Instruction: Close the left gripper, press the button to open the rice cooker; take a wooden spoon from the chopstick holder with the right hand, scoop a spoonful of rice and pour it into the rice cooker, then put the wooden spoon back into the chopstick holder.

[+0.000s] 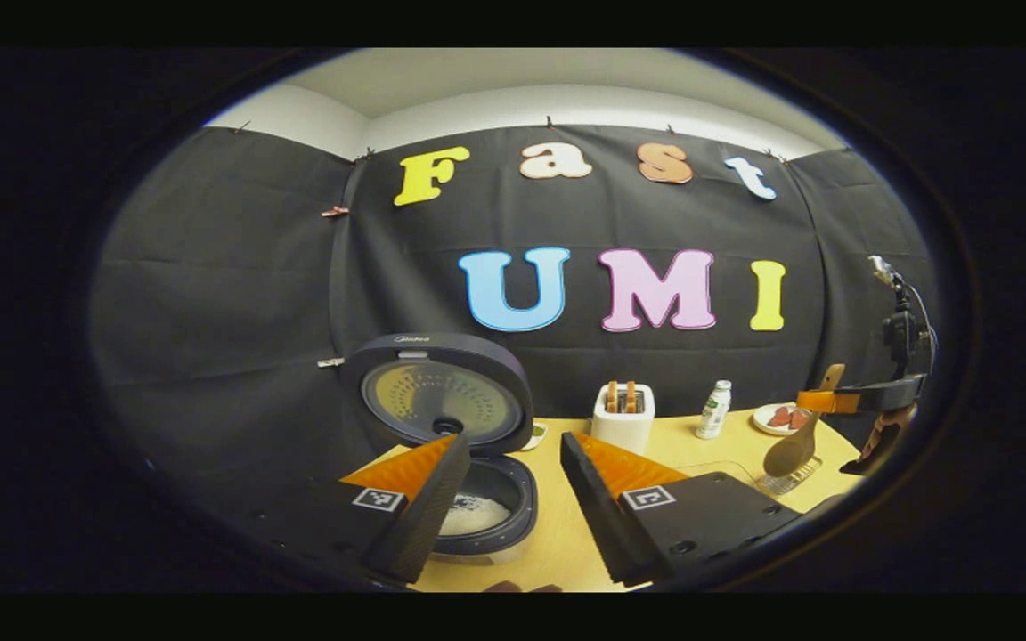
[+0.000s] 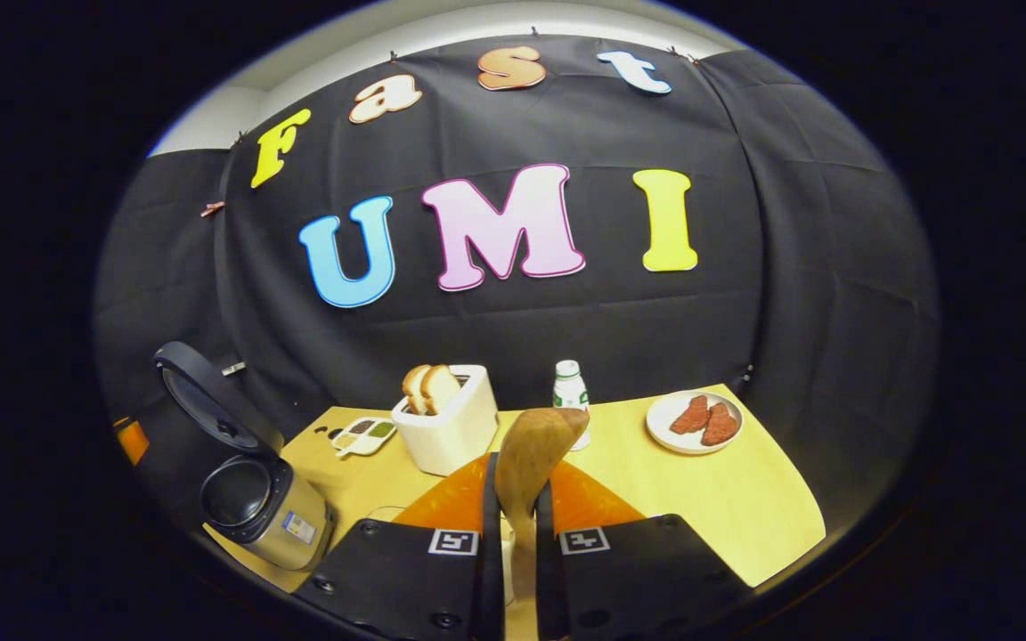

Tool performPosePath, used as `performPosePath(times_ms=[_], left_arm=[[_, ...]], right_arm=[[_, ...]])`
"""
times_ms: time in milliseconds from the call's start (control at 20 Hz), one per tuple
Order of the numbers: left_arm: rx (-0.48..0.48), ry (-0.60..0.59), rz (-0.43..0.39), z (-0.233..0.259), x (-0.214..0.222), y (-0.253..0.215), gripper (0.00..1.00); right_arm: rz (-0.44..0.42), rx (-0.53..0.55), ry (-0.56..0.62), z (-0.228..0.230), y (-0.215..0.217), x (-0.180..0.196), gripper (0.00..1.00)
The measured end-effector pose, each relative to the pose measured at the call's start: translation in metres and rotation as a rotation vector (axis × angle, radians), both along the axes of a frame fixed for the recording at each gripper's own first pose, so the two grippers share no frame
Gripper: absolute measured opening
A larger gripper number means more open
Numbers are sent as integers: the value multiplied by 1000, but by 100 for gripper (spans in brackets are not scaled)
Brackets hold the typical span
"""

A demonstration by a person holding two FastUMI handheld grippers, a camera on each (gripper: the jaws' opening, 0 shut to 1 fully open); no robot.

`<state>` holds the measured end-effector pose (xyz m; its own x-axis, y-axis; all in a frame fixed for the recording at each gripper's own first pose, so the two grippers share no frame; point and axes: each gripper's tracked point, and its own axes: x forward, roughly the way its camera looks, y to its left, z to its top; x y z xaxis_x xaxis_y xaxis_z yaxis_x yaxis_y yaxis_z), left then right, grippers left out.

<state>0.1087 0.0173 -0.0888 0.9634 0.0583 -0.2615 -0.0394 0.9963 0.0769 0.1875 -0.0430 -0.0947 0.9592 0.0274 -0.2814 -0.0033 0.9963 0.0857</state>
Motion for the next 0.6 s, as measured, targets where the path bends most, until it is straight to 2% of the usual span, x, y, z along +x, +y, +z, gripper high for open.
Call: performPosePath(times_ms=[400,450,500,600], left_arm=[[13,11,45,-3,-9,4,74],[14,15,46,-5,-12,2,74],[18,19,49,-6,-13,2,74],[19,29,56,-9,-18,3,74]], right_arm=[[-124,-22,31,-23,-71,10,18],[-136,-17,34,-26,-77,14,14],[-146,-18,45,-31,-82,14,18],[-164,-24,51,-38,-92,16,18]])
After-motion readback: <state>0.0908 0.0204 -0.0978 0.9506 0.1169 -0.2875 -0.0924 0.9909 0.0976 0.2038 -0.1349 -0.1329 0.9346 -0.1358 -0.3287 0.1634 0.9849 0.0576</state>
